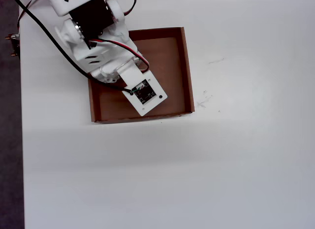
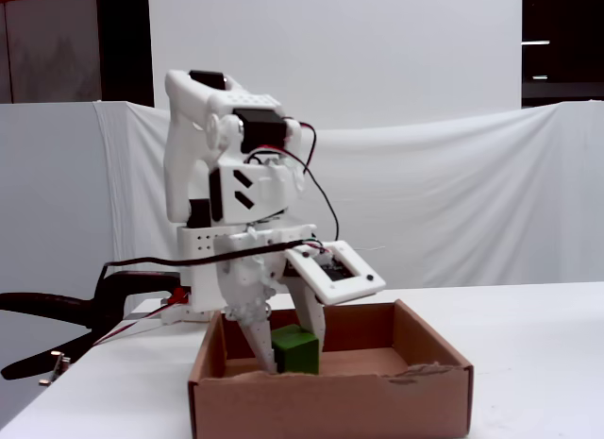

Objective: Grasp a green cube and put it in a box.

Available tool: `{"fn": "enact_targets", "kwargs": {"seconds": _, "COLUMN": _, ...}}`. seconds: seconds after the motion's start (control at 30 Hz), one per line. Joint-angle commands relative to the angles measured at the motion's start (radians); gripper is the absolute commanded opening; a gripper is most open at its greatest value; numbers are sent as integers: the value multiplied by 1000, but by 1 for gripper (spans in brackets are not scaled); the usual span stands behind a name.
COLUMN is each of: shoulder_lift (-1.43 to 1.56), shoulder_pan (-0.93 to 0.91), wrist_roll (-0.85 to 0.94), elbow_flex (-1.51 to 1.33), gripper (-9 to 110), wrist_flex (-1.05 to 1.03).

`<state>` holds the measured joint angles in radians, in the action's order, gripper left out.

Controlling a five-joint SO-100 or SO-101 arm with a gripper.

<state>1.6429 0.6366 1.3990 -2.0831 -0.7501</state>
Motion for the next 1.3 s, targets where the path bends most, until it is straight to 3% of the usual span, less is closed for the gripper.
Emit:
{"fn": "enact_targets", "kwargs": {"seconds": 0.0, "shoulder_lift": 49, "shoulder_pan": 6, "wrist_roll": 15, "elbow_flex": 11, "gripper": 23, "wrist_flex": 12}}
{"fn": "enact_targets", "kwargs": {"seconds": 0.27, "shoulder_lift": 173, "shoulder_pan": -14, "wrist_roll": 5, "elbow_flex": 14, "gripper": 24, "wrist_flex": -20}}
{"fn": "enact_targets", "kwargs": {"seconds": 0.57, "shoulder_lift": 583, "shoulder_pan": -253, "wrist_roll": -14, "elbow_flex": 77, "gripper": 25, "wrist_flex": -402}}
{"fn": "enact_targets", "kwargs": {"seconds": 0.77, "shoulder_lift": 962, "shoulder_pan": -476, "wrist_roll": -28, "elbow_flex": -278, "gripper": 25, "wrist_flex": -469}}
{"fn": "enact_targets", "kwargs": {"seconds": 1.27, "shoulder_lift": 1408, "shoulder_pan": -635, "wrist_roll": -117, "elbow_flex": -775, "gripper": 25, "wrist_flex": -468}}
